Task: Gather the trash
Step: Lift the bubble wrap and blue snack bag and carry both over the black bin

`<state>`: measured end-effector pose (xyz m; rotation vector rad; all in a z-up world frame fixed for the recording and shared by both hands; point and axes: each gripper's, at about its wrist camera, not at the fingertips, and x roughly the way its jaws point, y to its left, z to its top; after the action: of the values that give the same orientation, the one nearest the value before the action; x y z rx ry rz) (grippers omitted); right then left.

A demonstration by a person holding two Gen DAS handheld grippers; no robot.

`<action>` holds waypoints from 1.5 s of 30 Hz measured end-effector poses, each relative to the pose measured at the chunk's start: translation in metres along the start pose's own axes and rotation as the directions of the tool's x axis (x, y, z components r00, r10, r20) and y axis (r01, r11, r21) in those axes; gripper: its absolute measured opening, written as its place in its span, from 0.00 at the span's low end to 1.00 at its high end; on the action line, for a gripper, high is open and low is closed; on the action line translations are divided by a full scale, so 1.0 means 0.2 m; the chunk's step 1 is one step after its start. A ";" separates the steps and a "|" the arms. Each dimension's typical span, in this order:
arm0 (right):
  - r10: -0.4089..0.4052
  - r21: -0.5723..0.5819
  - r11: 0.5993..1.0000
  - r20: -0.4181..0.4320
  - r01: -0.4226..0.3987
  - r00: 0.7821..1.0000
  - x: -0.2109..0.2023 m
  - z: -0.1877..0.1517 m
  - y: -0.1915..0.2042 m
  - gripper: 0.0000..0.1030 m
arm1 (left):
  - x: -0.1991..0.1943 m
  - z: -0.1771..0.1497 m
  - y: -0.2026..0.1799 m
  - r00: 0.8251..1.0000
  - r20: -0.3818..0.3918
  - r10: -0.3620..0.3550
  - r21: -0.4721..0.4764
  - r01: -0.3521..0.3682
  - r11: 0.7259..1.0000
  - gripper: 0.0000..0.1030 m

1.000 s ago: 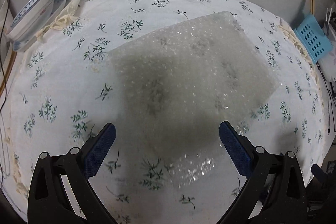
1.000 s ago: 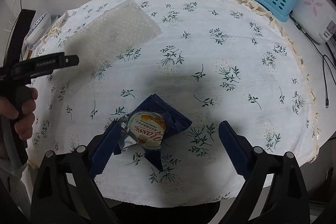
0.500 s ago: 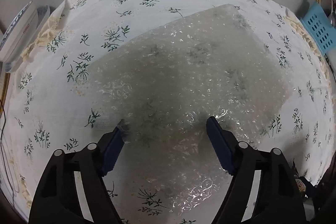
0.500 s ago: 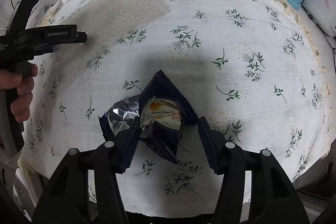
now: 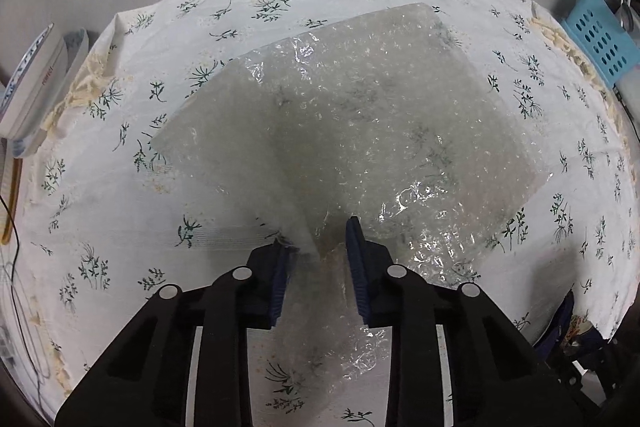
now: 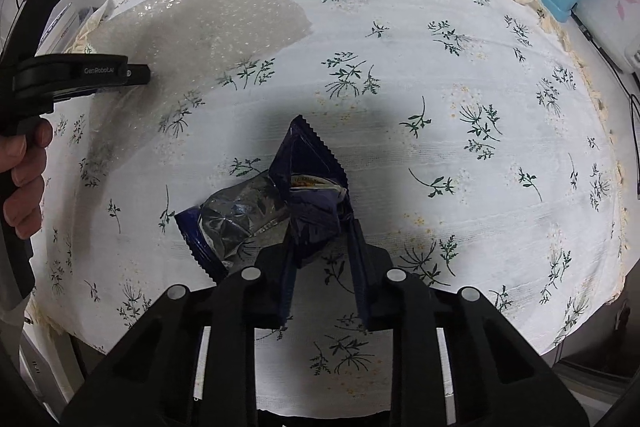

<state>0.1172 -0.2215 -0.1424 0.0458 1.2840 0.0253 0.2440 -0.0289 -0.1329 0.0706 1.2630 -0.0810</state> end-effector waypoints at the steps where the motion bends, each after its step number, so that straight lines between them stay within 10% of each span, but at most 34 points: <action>1: -0.001 -0.001 1.000 -0.001 0.001 1.000 0.00 0.00 0.00 0.21 | 0.00 0.00 0.01 1.000 0.003 0.007 0.003 -0.007 1.000 0.23; 12: 0.009 0.007 1.000 0.002 -0.009 1.000 0.00 0.03 -0.02 0.18 | -0.07 -0.05 0.09 1.000 0.026 0.015 -0.022 -0.014 1.000 0.07; 45: 0.051 -0.018 0.999 0.085 -0.049 0.995 -0.24 0.08 -0.13 0.17 | -0.46 -0.30 0.06 0.988 0.097 -0.120 -0.104 0.130 0.986 0.06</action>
<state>0.1191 -0.2504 -0.0935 0.0650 1.1971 0.0755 0.1605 -0.0096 -0.0634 -0.1068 1.1779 -0.1214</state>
